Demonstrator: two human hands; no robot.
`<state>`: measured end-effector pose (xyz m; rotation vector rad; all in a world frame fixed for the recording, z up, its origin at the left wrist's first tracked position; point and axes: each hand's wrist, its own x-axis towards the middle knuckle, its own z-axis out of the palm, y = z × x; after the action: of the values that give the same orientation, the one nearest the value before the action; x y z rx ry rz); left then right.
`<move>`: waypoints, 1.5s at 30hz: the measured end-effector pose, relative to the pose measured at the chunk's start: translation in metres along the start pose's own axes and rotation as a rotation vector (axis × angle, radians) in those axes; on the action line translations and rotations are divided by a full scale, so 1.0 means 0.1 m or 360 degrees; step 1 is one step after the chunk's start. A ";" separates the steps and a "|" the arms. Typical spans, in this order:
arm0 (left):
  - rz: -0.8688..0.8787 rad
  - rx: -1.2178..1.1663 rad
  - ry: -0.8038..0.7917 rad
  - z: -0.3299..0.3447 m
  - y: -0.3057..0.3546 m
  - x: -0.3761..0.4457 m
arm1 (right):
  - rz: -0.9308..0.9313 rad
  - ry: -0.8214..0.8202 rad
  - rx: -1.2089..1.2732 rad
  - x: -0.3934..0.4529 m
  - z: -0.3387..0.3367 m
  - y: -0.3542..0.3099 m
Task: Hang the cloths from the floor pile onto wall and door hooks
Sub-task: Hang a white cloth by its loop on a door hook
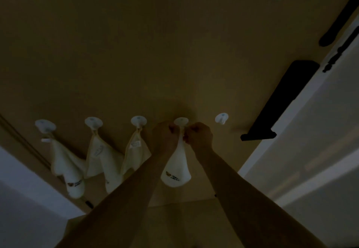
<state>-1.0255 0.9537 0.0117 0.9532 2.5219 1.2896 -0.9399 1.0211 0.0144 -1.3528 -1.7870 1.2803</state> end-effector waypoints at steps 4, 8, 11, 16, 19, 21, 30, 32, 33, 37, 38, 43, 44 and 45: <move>-0.0078 0.0293 0.0124 0.12 0.01 0.12 | 0.0016 0.0001 -0.0032 0.20 0.05 0.05; -0.0109 0.0149 -0.0001 0.21 -0.04 0.17 | 0.0068 -0.0026 -0.0023 0.31 0.10 0.15; -0.0145 0.0023 -0.0057 0.24 -0.07 0.16 | 0.0107 -0.0059 -0.0047 0.34 0.12 0.21; -0.0095 0.0061 -0.0161 0.29 -0.15 0.13 | 0.0088 -0.0159 -0.0095 0.32 0.12 0.29; -0.0073 -0.0029 -0.0284 0.28 -0.22 0.11 | 0.0093 -0.0304 -0.0142 0.29 0.06 0.30; -0.0096 -0.0141 -0.0374 0.25 -0.30 0.08 | 0.0113 -0.0400 -0.0174 0.26 0.01 0.33; -0.0026 -0.0040 -0.0576 0.07 -0.51 -0.11 | 0.0050 -0.0647 -0.0488 0.06 -0.16 0.45; -0.0027 -0.0012 -0.0554 0.01 -0.53 -0.13 | -0.0020 -0.0522 -0.0638 0.02 -0.18 0.44; -0.0005 0.0013 -0.0523 -0.03 -0.53 -0.15 | -0.0053 -0.0455 -0.0677 -0.01 -0.19 0.42; 0.0251 0.0240 -0.0372 -0.18 -0.53 -0.22 | -0.0204 -0.0276 -0.0714 -0.13 -0.18 0.26; 0.0256 0.0214 -0.0335 -0.22 -0.52 -0.23 | -0.0241 -0.0252 -0.0713 -0.17 -0.17 0.20; 0.0408 0.0342 -0.0278 -0.41 -0.45 -0.28 | -0.0469 -0.0197 -0.0585 -0.32 -0.10 -0.05; 0.0403 0.0332 -0.0235 -0.45 -0.42 -0.30 | -0.0493 -0.0194 -0.0540 -0.34 -0.09 -0.10; 0.0369 0.0311 -0.0182 -0.48 -0.40 -0.33 | -0.0521 -0.0203 -0.0495 -0.37 -0.08 -0.15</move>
<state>-1.0380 0.8846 0.0062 1.3548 2.5422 1.0200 -0.9267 0.9890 0.0355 -1.0870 -2.2595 0.9593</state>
